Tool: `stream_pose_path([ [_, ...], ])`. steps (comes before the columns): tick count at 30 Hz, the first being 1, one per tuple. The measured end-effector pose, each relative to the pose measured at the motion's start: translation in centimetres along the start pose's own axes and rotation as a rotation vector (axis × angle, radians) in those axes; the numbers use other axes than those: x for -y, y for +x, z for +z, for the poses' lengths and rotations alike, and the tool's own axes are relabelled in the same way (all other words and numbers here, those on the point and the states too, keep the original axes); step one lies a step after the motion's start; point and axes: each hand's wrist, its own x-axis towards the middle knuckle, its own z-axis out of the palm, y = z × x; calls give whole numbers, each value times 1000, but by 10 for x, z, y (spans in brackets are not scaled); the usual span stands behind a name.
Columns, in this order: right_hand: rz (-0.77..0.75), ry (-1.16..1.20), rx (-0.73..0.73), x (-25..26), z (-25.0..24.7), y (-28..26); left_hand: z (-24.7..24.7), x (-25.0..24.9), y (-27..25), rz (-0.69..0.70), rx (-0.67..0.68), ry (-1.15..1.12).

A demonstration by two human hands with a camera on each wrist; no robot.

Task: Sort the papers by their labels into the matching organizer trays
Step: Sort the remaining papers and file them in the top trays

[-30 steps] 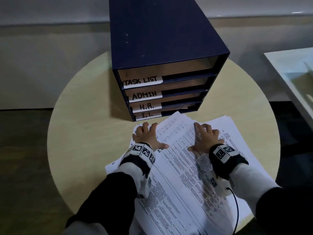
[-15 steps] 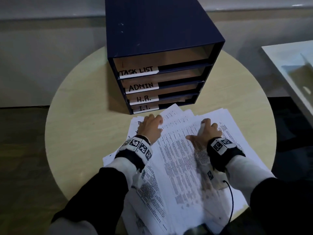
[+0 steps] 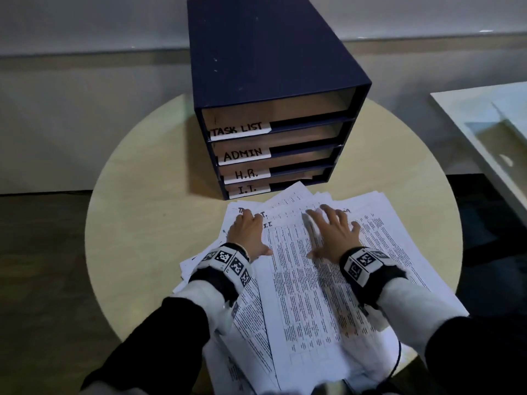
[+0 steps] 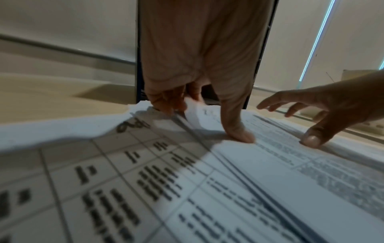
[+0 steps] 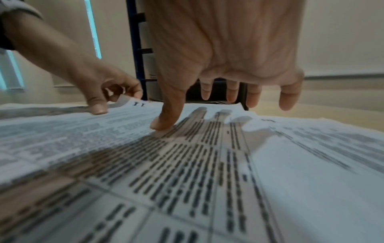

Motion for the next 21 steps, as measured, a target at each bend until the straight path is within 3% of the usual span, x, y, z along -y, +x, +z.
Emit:
stream_pose_path([
  [3, -107, -68, 7, 11, -1, 4, -4, 4, 3, 154, 24, 11],
  [6, -182, -128, 10, 19, -2, 8, -11, 9, 3, 256, 91, -145],
  [9, -201, -210, -24, 22, -2, 8, -23, 13, 5, 225, 98, -521],
  [11, -217, -242, -44, 26, -3, 6, -26, 15, 12, 120, -11, -765],
  [13, -237, -281, -66, 29, -4, 4, -22, 20, 24, 34, -170, -655],
  [17, -274, -322, -88, 33, -1, 2, -12, 19, 28, -28, -110, -225],
  [21, -254, -269, -98, 33, 2, 1, -15, 14, 19, 67, -212, -242],
])
